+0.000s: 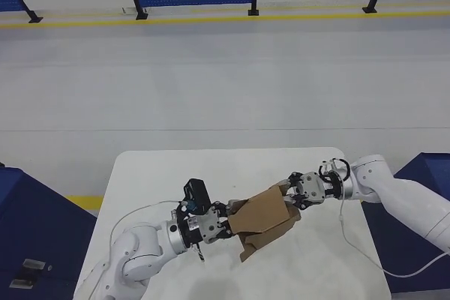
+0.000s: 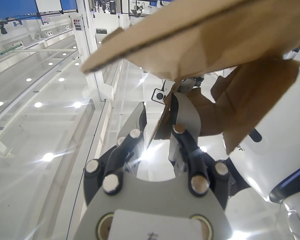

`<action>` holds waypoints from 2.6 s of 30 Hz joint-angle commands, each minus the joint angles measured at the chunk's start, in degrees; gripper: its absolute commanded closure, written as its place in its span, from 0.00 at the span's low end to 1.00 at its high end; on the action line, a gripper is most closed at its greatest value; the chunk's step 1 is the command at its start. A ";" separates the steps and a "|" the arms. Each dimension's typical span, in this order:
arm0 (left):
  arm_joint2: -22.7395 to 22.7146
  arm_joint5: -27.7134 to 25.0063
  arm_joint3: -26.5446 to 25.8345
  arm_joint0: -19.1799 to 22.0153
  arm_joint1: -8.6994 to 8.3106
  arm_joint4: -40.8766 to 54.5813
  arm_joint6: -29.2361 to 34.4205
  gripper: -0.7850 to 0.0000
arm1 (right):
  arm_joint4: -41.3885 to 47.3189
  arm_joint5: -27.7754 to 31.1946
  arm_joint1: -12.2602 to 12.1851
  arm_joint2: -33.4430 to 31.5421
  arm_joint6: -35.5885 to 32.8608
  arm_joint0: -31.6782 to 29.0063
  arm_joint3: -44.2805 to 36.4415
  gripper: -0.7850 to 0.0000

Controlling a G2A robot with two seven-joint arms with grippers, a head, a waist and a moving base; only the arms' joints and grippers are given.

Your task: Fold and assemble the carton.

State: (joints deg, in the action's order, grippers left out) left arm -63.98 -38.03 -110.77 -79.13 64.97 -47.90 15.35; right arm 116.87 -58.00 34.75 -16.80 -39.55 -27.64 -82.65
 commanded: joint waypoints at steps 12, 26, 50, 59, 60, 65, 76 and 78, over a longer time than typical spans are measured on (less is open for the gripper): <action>-0.15 -0.37 0.31 0.00 -0.25 1.08 0.61 1.00 | -4.81 0.00 0.02 0.84 -4.43 0.29 -1.22 1.00; -2.85 -2.22 -1.25 -1.39 -0.97 4.19 0.90 0.00 | -5.17 0.30 0.04 -0.69 -6.18 0.58 1.22 1.00; -8.10 -2.64 0.29 -5.95 -1.65 19.66 -3.10 0.00 | 22.96 0.00 1.36 -3.85 -6.74 -5.14 1.99 1.00; -8.11 -1.79 0.48 -6.02 -1.65 19.12 -2.88 0.00 | 22.96 0.00 1.36 -3.85 -6.74 -5.14 1.99 1.00; -7.96 -0.29 0.97 -6.15 -1.64 18.91 -2.21 0.00 | 23.42 0.47 1.45 -4.06 -6.36 -5.72 1.32 1.00; -6.01 6.36 0.65 -5.61 -1.31 21.39 -0.09 0.00 | 21.43 7.26 1.44 -7.61 -3.71 -7.16 -0.18 1.00; -4.36 8.02 0.08 -5.42 -0.39 33.01 -5.83 0.00 | 0.97 37.11 -0.12 -15.62 -12.87 -15.00 -4.74 1.00; -4.36 8.02 0.08 -5.42 -0.39 33.01 -5.83 0.00 | 0.97 37.11 -0.12 -15.62 -12.87 -15.00 -4.74 1.00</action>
State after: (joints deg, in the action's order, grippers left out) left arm -68.34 -30.02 -110.70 -84.56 64.58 -14.46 9.39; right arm 117.42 -16.94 34.61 -32.49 -52.57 -42.74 -87.44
